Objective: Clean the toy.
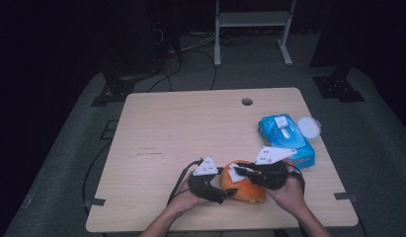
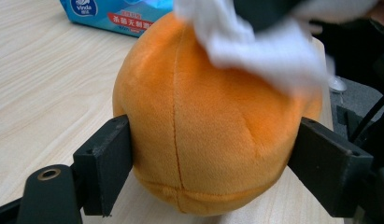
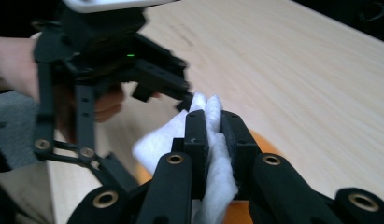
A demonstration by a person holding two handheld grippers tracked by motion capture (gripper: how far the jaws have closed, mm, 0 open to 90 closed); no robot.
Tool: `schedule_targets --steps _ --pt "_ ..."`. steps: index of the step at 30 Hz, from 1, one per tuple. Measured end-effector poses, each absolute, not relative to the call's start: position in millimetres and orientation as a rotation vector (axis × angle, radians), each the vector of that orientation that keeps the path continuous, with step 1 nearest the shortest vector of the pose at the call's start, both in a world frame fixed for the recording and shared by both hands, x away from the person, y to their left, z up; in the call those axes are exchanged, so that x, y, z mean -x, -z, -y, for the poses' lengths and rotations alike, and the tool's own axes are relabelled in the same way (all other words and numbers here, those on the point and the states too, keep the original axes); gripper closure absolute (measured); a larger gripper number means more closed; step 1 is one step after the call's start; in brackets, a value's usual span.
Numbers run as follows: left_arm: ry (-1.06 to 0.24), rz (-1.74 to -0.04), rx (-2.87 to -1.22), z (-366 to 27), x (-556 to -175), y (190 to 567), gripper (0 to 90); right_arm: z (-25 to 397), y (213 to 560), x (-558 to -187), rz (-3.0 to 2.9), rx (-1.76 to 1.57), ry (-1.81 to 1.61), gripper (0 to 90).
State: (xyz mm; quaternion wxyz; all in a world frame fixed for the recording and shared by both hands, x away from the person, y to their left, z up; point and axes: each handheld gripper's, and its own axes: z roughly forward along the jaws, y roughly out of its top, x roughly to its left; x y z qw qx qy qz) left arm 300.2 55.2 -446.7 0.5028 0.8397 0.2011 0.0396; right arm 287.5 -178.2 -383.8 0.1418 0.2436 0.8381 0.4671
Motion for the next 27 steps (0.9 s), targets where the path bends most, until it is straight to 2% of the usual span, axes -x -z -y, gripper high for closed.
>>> schedule_targets --steps 6,11,15,24,27 --pt "0.002 -0.543 -1.978 -56 -304 447 10.9 195 390 -294 -2.397 -0.804 -1.342 80.9" --pt "-0.049 -0.505 -2.005 -55 -301 446 17.1 172 387 -286 -2.435 -0.720 -1.376 80.7" --pt "-0.081 -0.490 -2.024 -56 -299 446 17.4 152 386 -278 -2.475 -0.620 -1.309 80.8" --pt "-0.082 -0.474 -2.044 -65 -306 444 17.3 191 391 -292 -2.404 -0.785 -1.322 80.9" --pt "-0.107 -0.455 -2.003 -64 -304 436 11.5 182 392 -290 -2.416 -0.760 -1.331 80.8"
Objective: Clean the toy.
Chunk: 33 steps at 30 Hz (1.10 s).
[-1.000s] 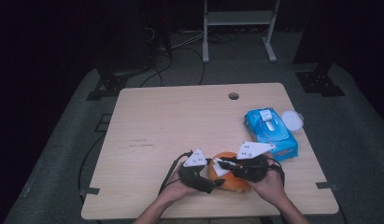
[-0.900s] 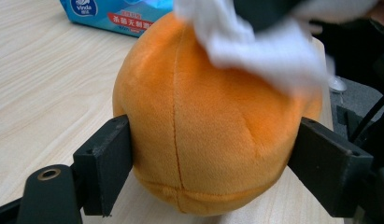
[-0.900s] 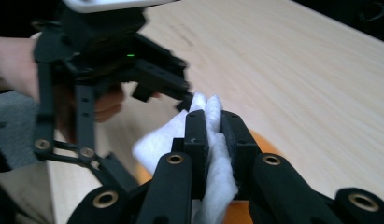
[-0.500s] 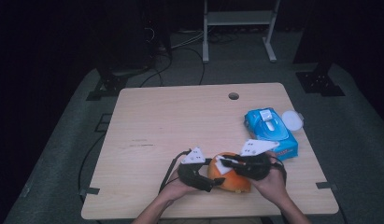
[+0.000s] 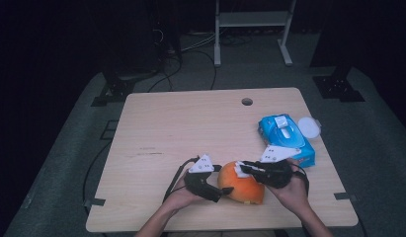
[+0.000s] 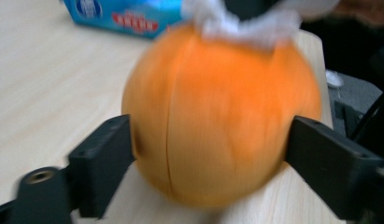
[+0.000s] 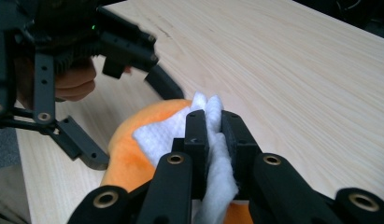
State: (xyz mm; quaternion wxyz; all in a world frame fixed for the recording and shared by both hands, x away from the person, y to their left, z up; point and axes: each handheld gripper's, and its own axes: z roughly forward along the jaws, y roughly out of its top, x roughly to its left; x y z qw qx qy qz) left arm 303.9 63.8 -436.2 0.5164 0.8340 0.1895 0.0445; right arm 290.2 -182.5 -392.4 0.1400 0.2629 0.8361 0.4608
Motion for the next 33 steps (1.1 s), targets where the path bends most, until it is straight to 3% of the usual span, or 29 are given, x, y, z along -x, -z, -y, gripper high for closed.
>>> schedule_targets --steps 6,13,18,22,23,26,33 --pt "-0.147 -0.425 -2.056 -59 -300 444 16.5 159 397 -287 -2.478 -0.670 -1.306 80.7" --pt "-0.119 -0.466 -2.067 -65 -306 444 20.8 186 399 -286 -2.454 -0.746 -1.298 80.7" --pt "-0.116 -0.410 -2.035 -62 -306 439 9.0 183 401 -286 -2.475 -0.734 -1.327 80.6" --pt "-0.114 -0.357 -2.038 -61 -306 442 5.9 170 401 -283 -2.507 -0.667 -1.385 80.4" --pt "-0.106 -0.360 -2.040 -61 -307 442 6.6 168 401 -282 -2.508 -0.655 -1.377 80.3" --pt "-0.090 -0.420 -2.079 -64 -310 441 23.5 174 400 -286 -2.495 -0.674 -1.349 80.5" --pt "-0.091 -0.495 -2.091 -71 -314 438 29.9 196 399 -289 -2.453 -0.771 -1.337 80.6"
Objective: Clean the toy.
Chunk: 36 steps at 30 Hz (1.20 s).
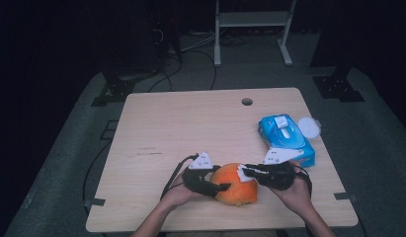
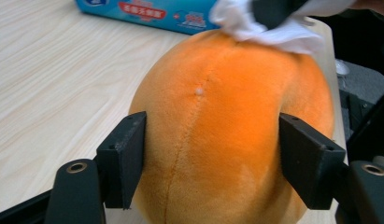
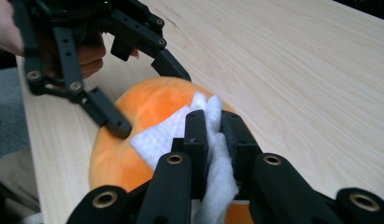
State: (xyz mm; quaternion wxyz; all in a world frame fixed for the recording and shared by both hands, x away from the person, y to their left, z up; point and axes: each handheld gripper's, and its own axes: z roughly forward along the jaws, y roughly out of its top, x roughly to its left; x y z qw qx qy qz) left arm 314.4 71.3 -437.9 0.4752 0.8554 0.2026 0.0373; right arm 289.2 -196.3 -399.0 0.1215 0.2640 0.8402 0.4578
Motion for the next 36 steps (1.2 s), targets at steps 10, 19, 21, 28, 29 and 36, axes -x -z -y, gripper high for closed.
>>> schedule_targets --steps 10,19,21,28,29,36 --pt "-0.126 -0.428 -2.047 -74 -313 434 17.8 183 399 -284 -2.467 -0.710 -1.375 80.5" --pt "-0.118 -0.459 -2.060 -70 -314 437 26.8 172 398 -284 -2.476 -0.660 -1.358 80.7" --pt "-0.109 -0.488 -2.059 -72 -316 437 28.6 181 399 -288 -2.459 -0.705 -1.346 80.7" --pt "-0.099 -0.543 -2.047 -79 -320 440 29.1 193 399 -284 -2.431 -0.753 -1.330 80.8" --pt "-0.096 -0.554 -2.044 -80 -321 441 29.1 191 398 -283 -2.438 -0.742 -1.338 80.8" --pt "-0.098 -0.560 -2.040 -80 -321 441 29.6 187 399 -285 -2.442 -0.730 -1.332 80.7"
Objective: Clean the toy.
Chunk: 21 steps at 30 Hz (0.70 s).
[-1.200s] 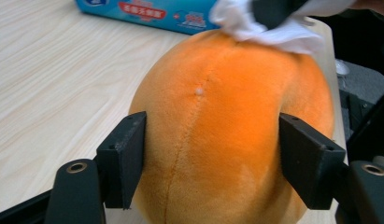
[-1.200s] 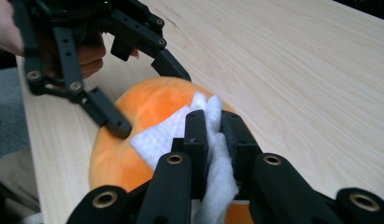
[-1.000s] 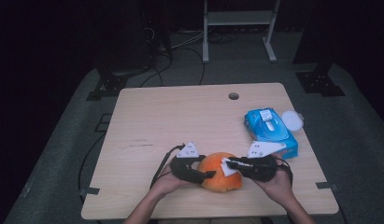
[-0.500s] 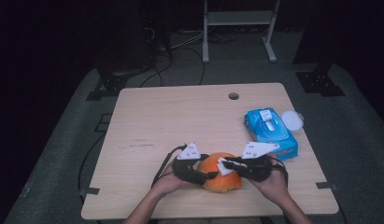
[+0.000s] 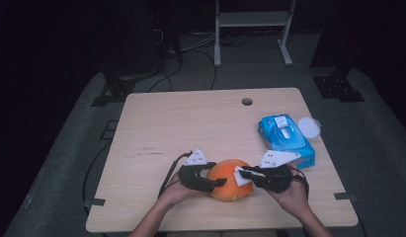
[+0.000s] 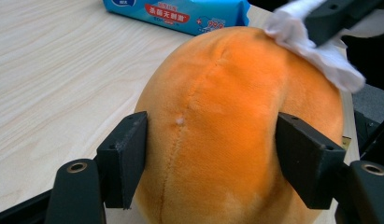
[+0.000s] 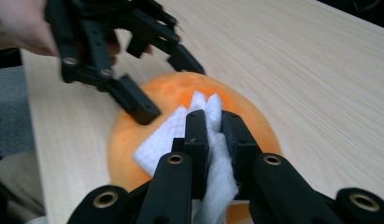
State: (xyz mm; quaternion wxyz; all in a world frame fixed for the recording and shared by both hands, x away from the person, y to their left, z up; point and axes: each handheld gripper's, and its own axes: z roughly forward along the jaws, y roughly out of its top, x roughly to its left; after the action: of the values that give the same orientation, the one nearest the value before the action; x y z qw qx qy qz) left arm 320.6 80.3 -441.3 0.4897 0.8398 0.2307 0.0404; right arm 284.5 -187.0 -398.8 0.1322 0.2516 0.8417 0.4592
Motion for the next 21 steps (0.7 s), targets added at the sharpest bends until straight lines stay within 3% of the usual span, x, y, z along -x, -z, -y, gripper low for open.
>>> schedule_targets --steps 17,21 --pt "-0.064 -0.548 -2.024 -81 -320 443 29.5 187 403 -288 -2.464 -0.747 -1.374 80.7" --pt "-0.018 -0.500 -2.020 -83 -320 444 25.4 189 406 -290 -2.461 -0.773 -1.368 80.7"
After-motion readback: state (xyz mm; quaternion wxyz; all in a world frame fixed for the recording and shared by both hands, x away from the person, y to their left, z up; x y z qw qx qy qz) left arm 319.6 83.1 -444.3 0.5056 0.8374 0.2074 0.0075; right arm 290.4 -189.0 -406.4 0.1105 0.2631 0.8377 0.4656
